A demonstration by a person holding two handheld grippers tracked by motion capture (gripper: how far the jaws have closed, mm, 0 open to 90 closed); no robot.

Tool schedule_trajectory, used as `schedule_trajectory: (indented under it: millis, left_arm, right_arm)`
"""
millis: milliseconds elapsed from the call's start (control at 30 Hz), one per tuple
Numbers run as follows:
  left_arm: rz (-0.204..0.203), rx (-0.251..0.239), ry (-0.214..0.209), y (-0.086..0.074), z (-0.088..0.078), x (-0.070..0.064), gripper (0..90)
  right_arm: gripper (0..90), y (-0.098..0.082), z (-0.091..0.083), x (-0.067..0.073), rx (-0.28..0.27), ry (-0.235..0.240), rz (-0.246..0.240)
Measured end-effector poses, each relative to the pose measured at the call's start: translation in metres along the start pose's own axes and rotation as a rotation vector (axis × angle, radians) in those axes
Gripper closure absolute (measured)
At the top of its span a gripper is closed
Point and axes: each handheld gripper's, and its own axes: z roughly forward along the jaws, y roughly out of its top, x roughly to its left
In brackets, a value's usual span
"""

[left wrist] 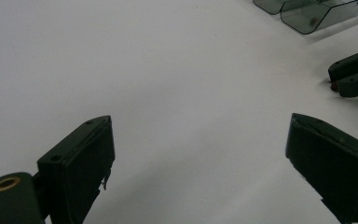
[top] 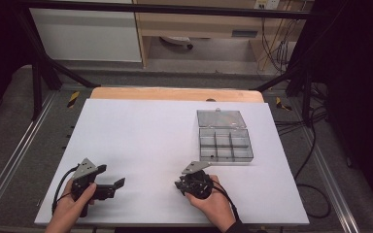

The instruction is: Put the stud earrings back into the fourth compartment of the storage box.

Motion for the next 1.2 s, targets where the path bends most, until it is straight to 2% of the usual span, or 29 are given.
schedule_trajectory:
  millis: [67,167,400,600,733,967,1200]
  left_arm:
    - [-0.001,0.001,-0.006,0.000,0.000,0.000,8.2]
    - [0.000,0.001,0.002,0.000,0.000,0.000,8.2]
    - [-0.002,0.000,0.000,0.000,0.000,0.000,8.2]
    - [-0.007,0.000,0.007,-0.001,-0.001,0.001,8.2]
    - [-0.010,0.000,0.000,-0.001,0.000,0.001,8.2]
    - [-0.017,-0.003,0.001,-0.001,0.000,0.001,8.2]
    - [-0.026,-0.001,0.011,-0.002,0.000,0.003,8.3]
  right_arm:
    - [79.3,-0.001,0.000,0.001,-0.001,-0.020,-0.013]
    - [79.5,-0.002,0.001,0.002,-0.016,-0.024,-0.024]
    - [79.5,0.001,-0.005,-0.002,-0.065,0.006,-0.004]
    - [79.4,0.006,-0.010,-0.009,-0.100,0.015,0.017]
    - [79.5,0.011,-0.013,-0.013,-0.121,0.015,0.012]
    - [79.4,0.022,-0.024,-0.020,-0.176,-0.006,0.013]
    - [79.5,0.036,-0.033,-0.035,-0.208,-0.020,0.008]
